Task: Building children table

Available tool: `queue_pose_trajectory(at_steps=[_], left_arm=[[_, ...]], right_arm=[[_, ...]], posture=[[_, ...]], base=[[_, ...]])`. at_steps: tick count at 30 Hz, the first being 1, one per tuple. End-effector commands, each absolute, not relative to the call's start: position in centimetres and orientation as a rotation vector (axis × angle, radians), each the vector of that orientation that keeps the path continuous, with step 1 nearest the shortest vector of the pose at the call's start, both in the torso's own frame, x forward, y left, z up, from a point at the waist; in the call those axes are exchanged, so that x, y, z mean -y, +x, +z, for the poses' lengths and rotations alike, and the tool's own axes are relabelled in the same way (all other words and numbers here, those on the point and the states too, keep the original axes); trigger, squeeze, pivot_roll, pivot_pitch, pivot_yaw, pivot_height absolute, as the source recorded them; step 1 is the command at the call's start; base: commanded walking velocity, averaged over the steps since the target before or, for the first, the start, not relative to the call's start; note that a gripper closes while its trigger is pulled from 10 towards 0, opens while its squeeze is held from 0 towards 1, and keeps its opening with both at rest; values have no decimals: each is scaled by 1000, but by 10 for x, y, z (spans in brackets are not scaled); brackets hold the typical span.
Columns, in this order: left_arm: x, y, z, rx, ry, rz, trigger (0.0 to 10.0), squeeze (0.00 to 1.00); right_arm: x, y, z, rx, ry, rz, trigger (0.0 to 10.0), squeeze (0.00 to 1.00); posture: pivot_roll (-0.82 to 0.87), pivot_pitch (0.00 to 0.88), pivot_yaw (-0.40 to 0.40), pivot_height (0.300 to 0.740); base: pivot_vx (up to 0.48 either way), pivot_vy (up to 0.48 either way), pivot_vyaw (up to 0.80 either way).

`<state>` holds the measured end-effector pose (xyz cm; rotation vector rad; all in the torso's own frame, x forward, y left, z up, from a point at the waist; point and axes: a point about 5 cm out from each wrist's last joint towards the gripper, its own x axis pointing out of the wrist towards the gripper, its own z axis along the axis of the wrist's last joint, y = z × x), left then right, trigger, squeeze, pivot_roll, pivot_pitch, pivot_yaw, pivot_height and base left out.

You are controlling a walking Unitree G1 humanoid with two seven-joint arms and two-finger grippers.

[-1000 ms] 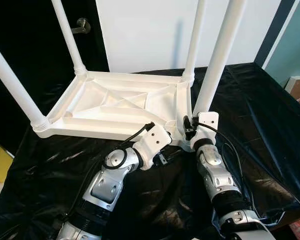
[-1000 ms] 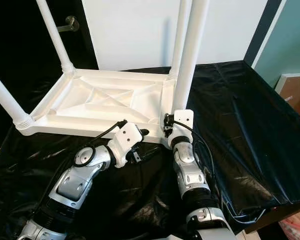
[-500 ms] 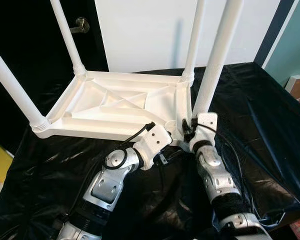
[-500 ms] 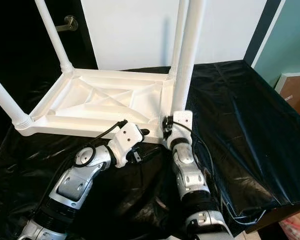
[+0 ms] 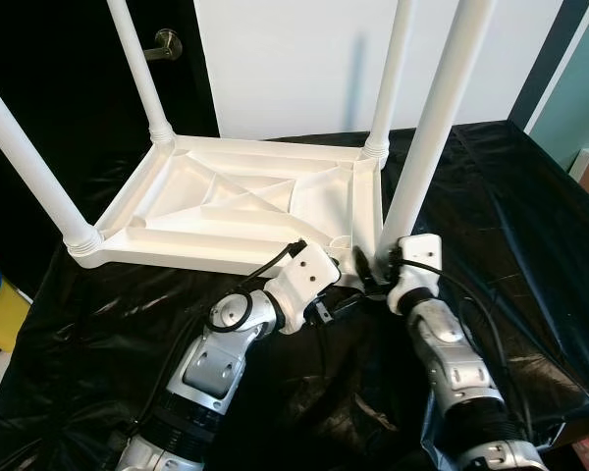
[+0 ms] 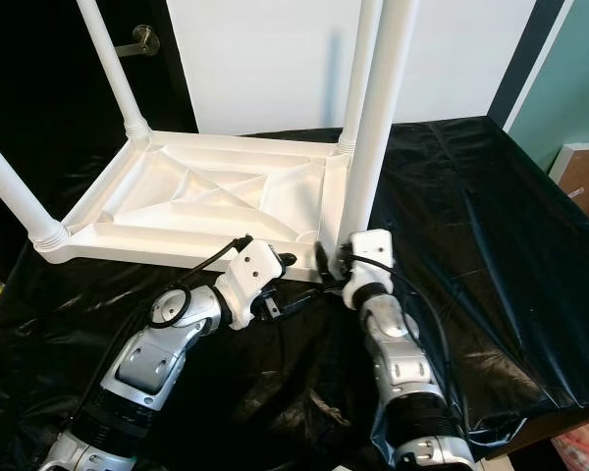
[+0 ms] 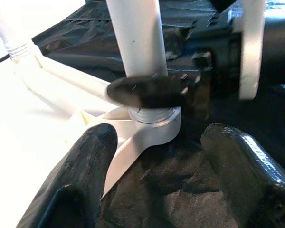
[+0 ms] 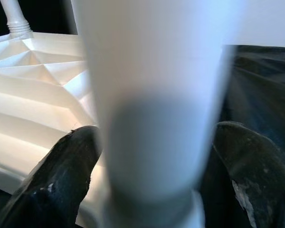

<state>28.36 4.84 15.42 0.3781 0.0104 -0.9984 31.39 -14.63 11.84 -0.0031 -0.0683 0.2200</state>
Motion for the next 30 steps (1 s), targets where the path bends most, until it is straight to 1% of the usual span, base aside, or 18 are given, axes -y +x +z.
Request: queue_pose_trajectory(at_steps=[1, 2, 3, 4, 5, 8, 11, 14, 30], left_arm=[[-51, 287, 154, 6, 386, -917, 10000, 0], [-51, 287, 154, 6, 386, -917, 10000, 0], [-51, 288, 153, 5, 387, -917, 10000, 0], [-51, 288, 153, 5, 388, -917, 10000, 0], [-51, 288, 153, 5, 388, -917, 10000, 0], [-52, 289, 152, 2, 393, -923, 10000, 0], [-52, 288, 151, -1, 401, -928, 10000, 0], [-51, 289, 148, -10, 448, -937, 10000, 0], [-53, 289, 149, -4, 445, -928, 10000, 0]], right_arm=[[148, 312, 119, 80, -1, 257, 10000, 1000], [148, 312, 119, 80, -1, 257, 10000, 1000], [152, 312, 119, 80, -12, 297, 10000, 1000], [155, 313, 119, 81, -23, 336, 10000, 0], [155, 313, 119, 81, -23, 336, 10000, 0], [155, 317, 121, 77, -50, 449, 10000, 0], [155, 318, 122, 77, -62, 481, 10000, 0], [154, 324, 122, 62, -107, 550, 10000, 0], [152, 344, 126, 42, -167, 629, 10000, 0]], posture=[[-32, 0, -5, 740], [-32, 0, -5, 740], [-38, 0, -3, 740], [-38, 0, -2, 740], [-38, 0, -2, 740], [-40, 0, 6, 740], [-39, 0, 10, 740], [-36, 0, 15, 740], [-17, 0, 7, 740]], base=[[0, 0, 0], [0, 0, 0], [0, 0, 0], [0, 0, 0], [0, 0, 0], [0, 0, 0], [0, 0, 0], [0, 0, 0], [0, 0, 0]])
